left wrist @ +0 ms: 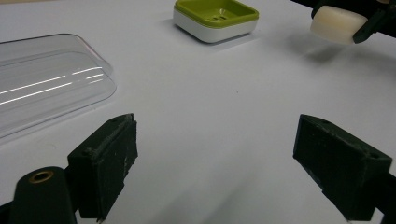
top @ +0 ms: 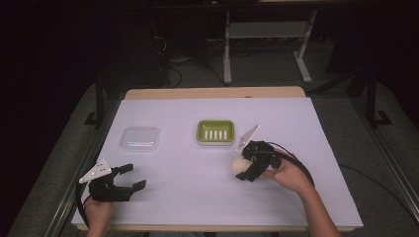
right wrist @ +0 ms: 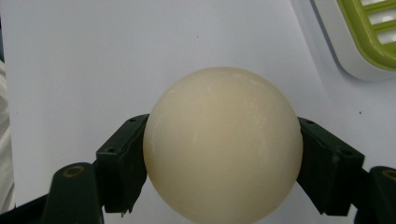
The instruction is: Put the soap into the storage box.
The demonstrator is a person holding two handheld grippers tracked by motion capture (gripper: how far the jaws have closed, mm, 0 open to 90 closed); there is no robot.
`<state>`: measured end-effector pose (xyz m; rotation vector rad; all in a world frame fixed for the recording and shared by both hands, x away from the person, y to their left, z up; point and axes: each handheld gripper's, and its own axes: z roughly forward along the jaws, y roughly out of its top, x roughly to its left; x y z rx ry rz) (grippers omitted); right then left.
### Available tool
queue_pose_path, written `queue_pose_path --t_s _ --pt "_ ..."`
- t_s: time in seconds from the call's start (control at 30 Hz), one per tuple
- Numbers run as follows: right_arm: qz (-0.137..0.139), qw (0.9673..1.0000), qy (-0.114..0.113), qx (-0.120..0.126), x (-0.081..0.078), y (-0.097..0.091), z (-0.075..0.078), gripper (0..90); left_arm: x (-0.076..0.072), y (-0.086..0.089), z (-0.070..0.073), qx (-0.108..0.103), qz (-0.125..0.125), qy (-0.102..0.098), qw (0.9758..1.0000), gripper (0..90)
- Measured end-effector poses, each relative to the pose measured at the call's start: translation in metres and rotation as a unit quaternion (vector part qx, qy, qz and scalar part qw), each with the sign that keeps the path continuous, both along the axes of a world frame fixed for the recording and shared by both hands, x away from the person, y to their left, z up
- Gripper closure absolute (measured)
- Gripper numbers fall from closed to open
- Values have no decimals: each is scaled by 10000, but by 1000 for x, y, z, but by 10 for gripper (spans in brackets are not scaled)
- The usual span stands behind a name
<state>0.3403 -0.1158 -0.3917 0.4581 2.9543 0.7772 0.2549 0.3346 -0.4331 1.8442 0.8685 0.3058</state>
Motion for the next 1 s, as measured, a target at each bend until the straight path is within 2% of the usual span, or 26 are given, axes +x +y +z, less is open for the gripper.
queue_pose_path --t_s 0.17,0.53,0.67,1.0 --pt "43 10000 44 49 7 4 4 244 0 1 0 12 -5 -8 10000 131" --pt "160 9998 -70 79 19 14 20 243 0 2 1 -19 14 -23 10000 132" --pt "263 9995 -51 193 24 17 23 243 0 2 1 -20 19 -21 10000 132" --pt "251 9995 -27 191 39 25 29 244 0 4 1 1 33 -49 10000 131"
